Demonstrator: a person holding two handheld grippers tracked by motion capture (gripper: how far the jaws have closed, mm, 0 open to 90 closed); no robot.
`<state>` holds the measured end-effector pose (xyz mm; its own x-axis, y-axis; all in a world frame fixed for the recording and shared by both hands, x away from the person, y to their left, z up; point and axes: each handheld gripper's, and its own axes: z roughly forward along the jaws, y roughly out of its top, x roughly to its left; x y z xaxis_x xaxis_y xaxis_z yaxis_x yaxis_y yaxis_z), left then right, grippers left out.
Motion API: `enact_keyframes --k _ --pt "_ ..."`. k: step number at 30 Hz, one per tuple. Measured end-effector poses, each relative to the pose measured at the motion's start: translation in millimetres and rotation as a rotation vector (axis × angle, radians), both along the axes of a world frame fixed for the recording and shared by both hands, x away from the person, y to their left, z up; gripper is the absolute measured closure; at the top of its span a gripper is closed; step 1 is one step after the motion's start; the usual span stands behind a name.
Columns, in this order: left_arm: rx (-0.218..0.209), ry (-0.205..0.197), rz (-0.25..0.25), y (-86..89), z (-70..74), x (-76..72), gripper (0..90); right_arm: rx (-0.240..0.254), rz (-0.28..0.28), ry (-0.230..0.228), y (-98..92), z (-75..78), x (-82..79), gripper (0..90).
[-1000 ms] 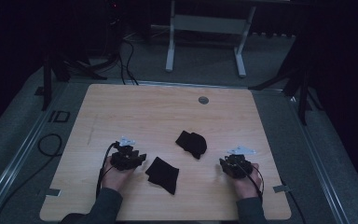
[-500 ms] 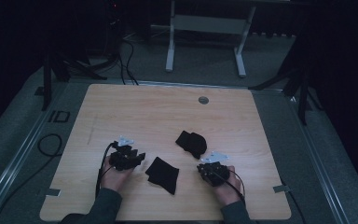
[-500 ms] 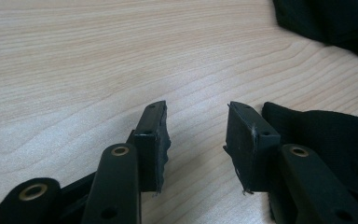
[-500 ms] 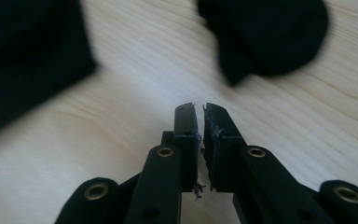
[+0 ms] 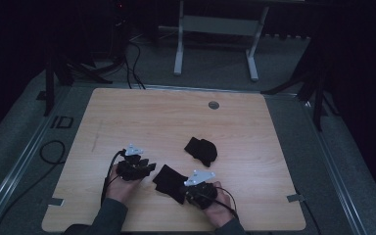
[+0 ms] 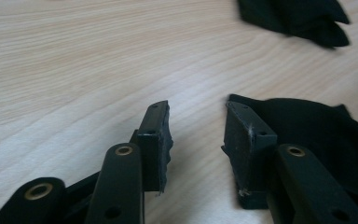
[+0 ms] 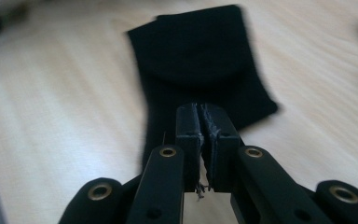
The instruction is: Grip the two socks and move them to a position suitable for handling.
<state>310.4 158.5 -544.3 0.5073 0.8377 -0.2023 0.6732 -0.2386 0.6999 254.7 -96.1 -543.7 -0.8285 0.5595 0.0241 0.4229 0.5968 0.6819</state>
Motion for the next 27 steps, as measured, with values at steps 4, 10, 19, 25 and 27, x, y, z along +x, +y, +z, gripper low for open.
enact_keyframes --k 4,10,19,25,27 --pt "0.024 -0.014 -0.033 -6.4 0.4 -5.4 64.5 -0.031 0.026 0.007 8.1 -6.1 -3.6 85.0" --pt "0.062 -0.012 -0.079 -14.7 -1.7 -13.2 73.1 -0.039 0.026 0.014 7.8 -8.6 -2.2 85.2" --pt "0.141 -0.017 -0.133 -26.6 -6.3 -18.1 84.2 -0.041 0.02 0.019 7.0 -8.6 -1.1 85.2" --pt "0.163 -0.015 -0.144 -28.4 -7.0 -18.1 86.1 -0.044 0.01 0.024 5.8 -8.3 -0.1 85.1" --pt "0.161 -0.011 -0.146 -28.6 -7.2 -18.0 86.2 -0.055 -0.005 0.02 3.6 -7.6 1.6 85.2"
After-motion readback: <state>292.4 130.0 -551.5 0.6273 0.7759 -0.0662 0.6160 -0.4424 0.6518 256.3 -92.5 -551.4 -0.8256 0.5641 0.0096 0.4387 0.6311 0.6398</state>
